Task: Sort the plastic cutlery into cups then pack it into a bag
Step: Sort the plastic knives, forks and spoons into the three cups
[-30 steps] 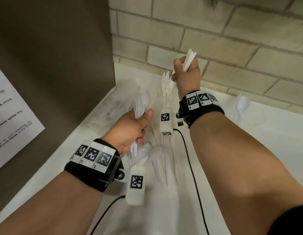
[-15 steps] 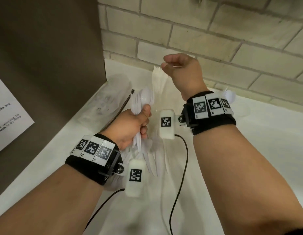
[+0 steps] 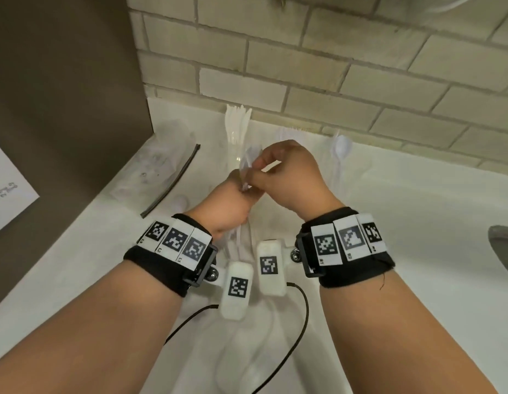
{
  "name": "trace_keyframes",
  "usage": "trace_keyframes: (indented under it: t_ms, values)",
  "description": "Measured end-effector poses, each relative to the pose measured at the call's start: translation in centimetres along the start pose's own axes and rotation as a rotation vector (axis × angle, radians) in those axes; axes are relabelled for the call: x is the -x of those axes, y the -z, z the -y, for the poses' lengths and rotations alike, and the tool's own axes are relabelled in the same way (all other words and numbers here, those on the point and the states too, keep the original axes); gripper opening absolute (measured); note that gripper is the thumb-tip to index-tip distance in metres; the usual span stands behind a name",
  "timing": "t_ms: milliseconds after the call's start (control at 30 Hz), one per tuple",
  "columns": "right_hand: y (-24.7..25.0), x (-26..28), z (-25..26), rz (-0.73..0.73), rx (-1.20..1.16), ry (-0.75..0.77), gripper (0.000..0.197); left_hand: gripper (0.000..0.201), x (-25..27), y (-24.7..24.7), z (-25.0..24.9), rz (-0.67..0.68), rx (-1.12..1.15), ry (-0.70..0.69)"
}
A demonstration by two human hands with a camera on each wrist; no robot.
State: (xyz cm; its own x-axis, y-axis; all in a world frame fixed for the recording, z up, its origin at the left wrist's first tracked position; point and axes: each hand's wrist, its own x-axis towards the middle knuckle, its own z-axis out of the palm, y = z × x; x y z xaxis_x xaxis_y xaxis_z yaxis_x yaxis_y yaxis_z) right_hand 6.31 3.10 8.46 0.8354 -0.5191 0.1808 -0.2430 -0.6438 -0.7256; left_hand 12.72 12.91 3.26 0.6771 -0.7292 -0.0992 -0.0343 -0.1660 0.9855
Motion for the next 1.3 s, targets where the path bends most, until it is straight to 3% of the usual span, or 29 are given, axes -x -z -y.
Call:
trace_keyframes:
  t_ms: [67, 133, 200, 267, 400, 600, 667, 767, 833, 933, 1200, 1300]
  values:
    - [0.3, 0.3, -0.6, -0.01, -0.002, -0.021, 0.013, 0.053, 0.3, -0.2, 0.0, 0.073, 0.037, -0.035]
    - [0.5, 0.5, -1.2, -0.013, -0.031, -0.056, 0.009, 0.038, 0.6, -0.2, 0.0, 0.166, 0.129, -0.08]
    - [0.7, 0.8, -1.6, -0.06, -0.117, -0.073, 0.009, 0.04, 0.8, -0.4, -0.1, 0.197, 0.261, -0.05]
    - [1.0, 1.2, -1.6, -0.171, -0.267, -0.098, 0.011, 0.046, 0.7, -0.7, -0.1, 0.161, 0.358, -0.006]
    - [1.7, 1.4, -1.0, -0.297, -0.631, -0.124, 0.015, 0.037, 0.3, -0.8, 0.0, 0.09, 0.418, 0.072]
    - [2.3, 1.1, -0.4, -0.371, -0.747, -0.12, 0.022, 0.016, 0.0, -0.8, 0.5, 0.031, 0.366, 0.082]
    - [2.2, 0.6, -1.0, -0.349, -0.658, -0.152, 0.02, 0.022, 0.0, -0.8, 0.5, 0.047, 0.385, 0.081]
    - [1.5, -0.3, -2.0, -0.193, -0.553, -0.27, 0.017, 0.03, -0.1, -0.6, 0.3, 0.103, 0.441, 0.103]
    - [1.1, -0.4, -2.6, -0.059, -0.562, -0.324, 0.028, 0.03, -0.1, -0.7, 0.2, 0.129, 0.434, 0.107]
    - [1.0, 0.0, -2.9, 0.063, -0.613, -0.313, 0.02, 0.036, -0.2, -0.9, 0.1, 0.142, 0.363, 0.104]
    - [1.2, -0.5, -4.2, -0.068, -0.633, -0.315, 0.009, 0.037, -0.3, -1.2, 0.5, 0.11, 0.29, 0.193]
    - [1.4, -0.6, -4.7, -0.089, -0.817, -0.34, 0.009, 0.035, -0.5, -1.5, 0.6, 0.088, 0.294, 0.226]
